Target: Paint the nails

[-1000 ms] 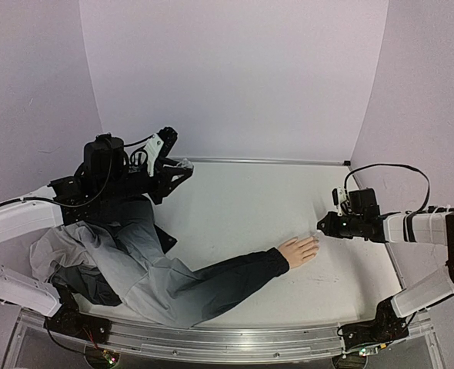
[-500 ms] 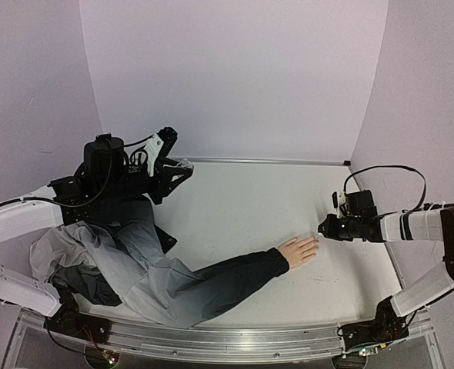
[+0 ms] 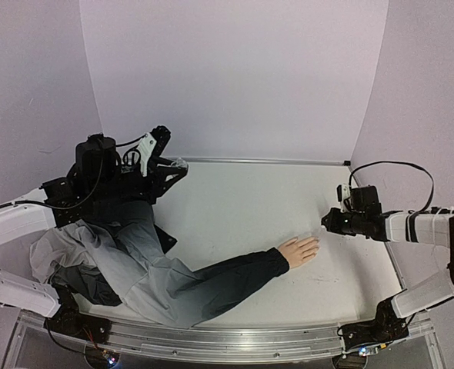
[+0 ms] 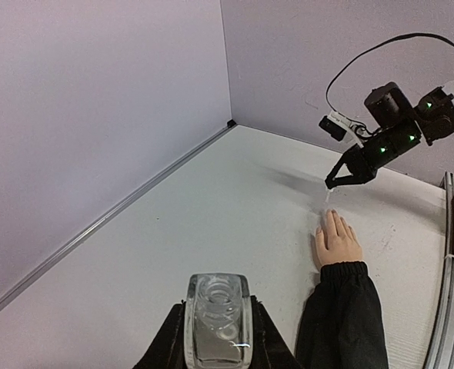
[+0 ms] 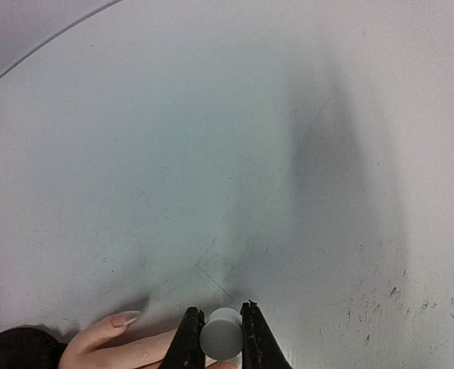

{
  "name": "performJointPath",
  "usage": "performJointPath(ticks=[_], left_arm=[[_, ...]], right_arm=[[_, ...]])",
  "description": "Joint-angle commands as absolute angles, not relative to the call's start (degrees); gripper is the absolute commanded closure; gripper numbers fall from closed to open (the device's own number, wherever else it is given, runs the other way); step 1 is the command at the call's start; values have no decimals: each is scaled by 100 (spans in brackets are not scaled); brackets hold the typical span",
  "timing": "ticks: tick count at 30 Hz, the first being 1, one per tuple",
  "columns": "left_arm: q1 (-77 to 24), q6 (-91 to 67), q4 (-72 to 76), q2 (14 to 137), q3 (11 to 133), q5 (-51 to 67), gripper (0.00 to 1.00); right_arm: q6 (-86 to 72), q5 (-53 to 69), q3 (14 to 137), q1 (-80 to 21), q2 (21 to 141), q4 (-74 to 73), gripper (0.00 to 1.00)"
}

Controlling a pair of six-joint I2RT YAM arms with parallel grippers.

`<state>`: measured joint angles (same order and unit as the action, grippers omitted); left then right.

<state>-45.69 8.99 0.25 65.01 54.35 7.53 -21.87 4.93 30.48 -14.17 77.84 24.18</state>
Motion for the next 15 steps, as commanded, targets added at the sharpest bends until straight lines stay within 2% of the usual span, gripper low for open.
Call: performJointPath(ticks=[1,15], left_arm=[[-4546,918,88,6137,5365,648,100],[-4545,1011,105,6145,5281,651,100]], right_arm=[[-2064,1030,3062,-1406,7350,2338,100],[-2091,1118,2998,-1406,7550,2244,100]])
